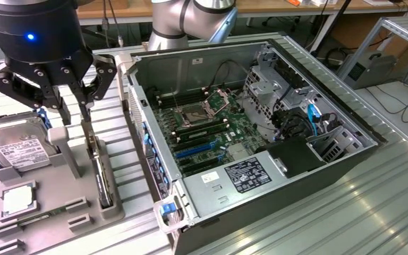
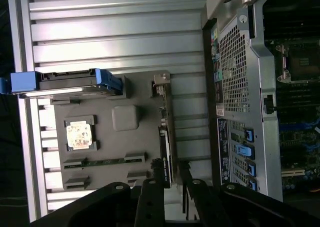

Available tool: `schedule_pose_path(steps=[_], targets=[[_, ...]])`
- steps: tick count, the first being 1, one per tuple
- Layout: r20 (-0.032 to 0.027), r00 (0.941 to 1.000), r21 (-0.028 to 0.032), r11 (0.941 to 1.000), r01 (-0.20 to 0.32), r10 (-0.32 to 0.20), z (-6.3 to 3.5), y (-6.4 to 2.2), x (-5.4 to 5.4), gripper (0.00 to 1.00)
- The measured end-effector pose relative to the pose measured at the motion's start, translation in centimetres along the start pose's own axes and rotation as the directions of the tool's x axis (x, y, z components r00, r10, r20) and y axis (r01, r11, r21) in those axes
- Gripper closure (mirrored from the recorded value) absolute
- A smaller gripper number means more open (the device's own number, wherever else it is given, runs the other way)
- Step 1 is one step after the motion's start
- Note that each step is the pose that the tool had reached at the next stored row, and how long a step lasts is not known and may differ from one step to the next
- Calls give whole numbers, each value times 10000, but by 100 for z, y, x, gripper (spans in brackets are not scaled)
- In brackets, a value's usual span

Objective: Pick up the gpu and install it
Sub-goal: 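Pick up the gpu and move the gpu toward the slot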

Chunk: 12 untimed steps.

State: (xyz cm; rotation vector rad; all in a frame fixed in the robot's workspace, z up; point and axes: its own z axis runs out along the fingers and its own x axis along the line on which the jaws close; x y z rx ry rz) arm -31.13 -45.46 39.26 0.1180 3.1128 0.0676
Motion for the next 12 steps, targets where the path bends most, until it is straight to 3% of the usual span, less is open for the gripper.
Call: schedule_pose_path(steps=[1, 4, 8, 12], targets=[[-1, 10000, 0, 10000, 0, 0, 0, 0, 0, 71], [-1, 10000, 0, 10000, 0, 0, 0, 0, 0, 58], [-1, 10000, 0, 10000, 0, 0, 14, -1, 1, 58], [0, 10000, -1, 10000, 0, 0, 112, -5, 3, 58]])
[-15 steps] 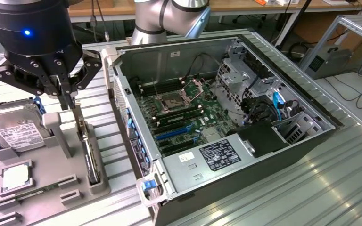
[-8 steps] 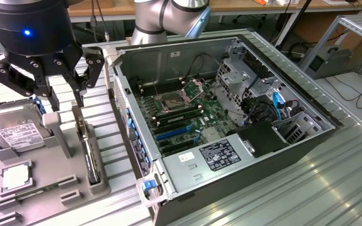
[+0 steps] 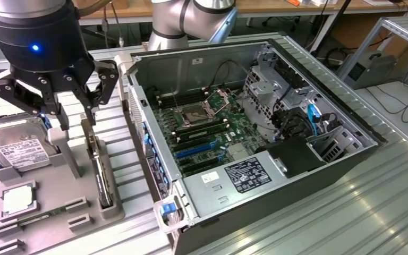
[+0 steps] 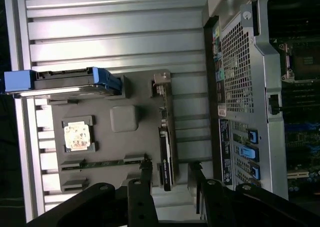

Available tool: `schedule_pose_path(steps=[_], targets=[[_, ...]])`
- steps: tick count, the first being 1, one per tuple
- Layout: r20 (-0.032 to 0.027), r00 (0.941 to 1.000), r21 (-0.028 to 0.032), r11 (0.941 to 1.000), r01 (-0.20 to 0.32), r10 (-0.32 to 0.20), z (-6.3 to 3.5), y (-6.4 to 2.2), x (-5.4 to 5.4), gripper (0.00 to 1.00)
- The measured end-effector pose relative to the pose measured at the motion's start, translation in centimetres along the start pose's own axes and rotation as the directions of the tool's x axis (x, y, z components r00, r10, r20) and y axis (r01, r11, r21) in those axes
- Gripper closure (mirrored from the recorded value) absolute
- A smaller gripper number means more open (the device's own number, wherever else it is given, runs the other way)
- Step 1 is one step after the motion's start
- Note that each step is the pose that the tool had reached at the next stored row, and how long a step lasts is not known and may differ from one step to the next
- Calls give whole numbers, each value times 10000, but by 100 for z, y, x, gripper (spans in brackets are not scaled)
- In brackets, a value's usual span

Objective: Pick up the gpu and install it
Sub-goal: 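Pick up the gpu and move the gpu toward the slot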

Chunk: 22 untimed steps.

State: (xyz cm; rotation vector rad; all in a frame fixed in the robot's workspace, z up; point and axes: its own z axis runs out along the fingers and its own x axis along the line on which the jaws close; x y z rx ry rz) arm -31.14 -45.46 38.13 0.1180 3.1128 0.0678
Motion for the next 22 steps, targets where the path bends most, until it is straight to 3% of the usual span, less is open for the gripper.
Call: schedule_pose_path(steps=[10, 13, 22], targets=[[0, 10000, -1, 10000, 0, 0, 199, -9, 5, 58], [-1, 10000, -8, 10000, 0, 0, 319, -14, 8, 58], [-2, 10000, -18, 10000, 0, 0, 537, -24, 13, 58]])
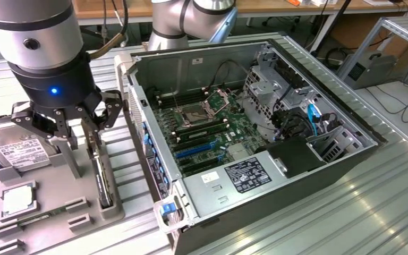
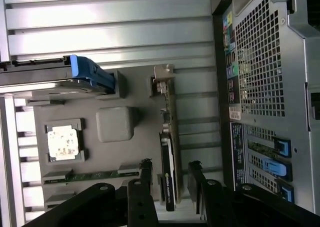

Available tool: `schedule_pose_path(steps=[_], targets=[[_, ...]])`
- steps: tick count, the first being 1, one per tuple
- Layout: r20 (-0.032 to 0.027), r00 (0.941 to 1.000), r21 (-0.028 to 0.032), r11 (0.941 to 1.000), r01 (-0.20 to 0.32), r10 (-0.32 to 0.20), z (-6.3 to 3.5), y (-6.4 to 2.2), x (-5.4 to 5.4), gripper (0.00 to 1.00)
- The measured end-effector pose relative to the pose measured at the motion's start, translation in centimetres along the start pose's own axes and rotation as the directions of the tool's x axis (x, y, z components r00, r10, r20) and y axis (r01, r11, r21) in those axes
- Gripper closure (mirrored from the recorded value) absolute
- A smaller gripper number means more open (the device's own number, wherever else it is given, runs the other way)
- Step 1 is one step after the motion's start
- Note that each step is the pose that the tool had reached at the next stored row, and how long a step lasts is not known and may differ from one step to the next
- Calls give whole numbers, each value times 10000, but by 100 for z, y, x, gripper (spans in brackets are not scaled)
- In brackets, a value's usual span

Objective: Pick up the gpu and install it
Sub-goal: 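Pick up the gpu and move the gpu toward the slot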

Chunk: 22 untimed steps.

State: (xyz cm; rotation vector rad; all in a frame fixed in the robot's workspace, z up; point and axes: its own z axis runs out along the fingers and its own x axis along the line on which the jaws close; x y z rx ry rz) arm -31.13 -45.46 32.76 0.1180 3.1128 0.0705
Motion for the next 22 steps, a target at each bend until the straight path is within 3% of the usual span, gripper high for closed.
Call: schedule_pose_path(steps=[13, 22], targets=[[0, 10000, -3, 10000, 0, 0, 280, -13, 7, 58], [-1, 10000, -2, 10000, 0, 0, 351, -47, 6, 58]])
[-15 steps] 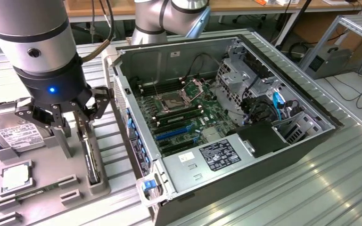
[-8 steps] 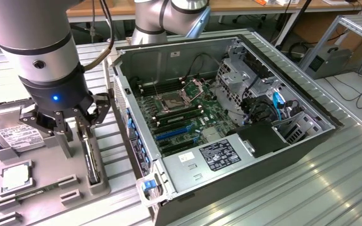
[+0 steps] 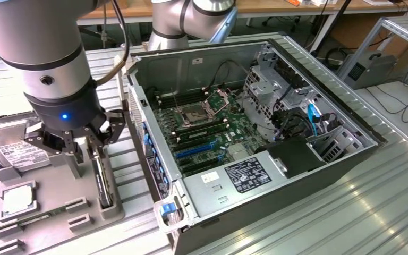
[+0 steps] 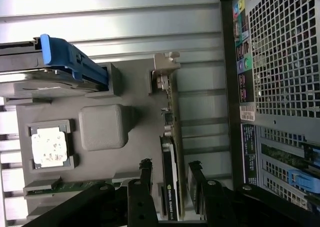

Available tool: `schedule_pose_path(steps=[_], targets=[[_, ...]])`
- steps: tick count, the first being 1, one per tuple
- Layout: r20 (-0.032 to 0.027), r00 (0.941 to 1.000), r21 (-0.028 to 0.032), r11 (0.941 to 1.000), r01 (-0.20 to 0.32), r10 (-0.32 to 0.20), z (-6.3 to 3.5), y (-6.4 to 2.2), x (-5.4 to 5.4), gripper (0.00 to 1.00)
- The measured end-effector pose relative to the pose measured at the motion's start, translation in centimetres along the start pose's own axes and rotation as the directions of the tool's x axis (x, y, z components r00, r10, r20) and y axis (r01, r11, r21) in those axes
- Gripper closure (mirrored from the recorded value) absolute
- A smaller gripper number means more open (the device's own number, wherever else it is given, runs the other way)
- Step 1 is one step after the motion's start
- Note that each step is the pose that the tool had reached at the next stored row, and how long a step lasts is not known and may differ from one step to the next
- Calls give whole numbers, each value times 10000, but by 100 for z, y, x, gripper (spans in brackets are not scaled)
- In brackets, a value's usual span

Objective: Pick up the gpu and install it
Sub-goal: 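Pick up the gpu and move the gpu toward the slot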

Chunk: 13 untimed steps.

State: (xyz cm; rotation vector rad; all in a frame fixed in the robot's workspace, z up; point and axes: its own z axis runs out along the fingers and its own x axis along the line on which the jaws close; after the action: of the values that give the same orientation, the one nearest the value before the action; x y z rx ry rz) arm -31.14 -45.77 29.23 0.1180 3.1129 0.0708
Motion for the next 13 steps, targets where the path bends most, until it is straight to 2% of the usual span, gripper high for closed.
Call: schedule_pose_path(steps=[13], targets=[[-4, 10000, 0, 10000, 0, 0, 123, -63, -2, 58]])
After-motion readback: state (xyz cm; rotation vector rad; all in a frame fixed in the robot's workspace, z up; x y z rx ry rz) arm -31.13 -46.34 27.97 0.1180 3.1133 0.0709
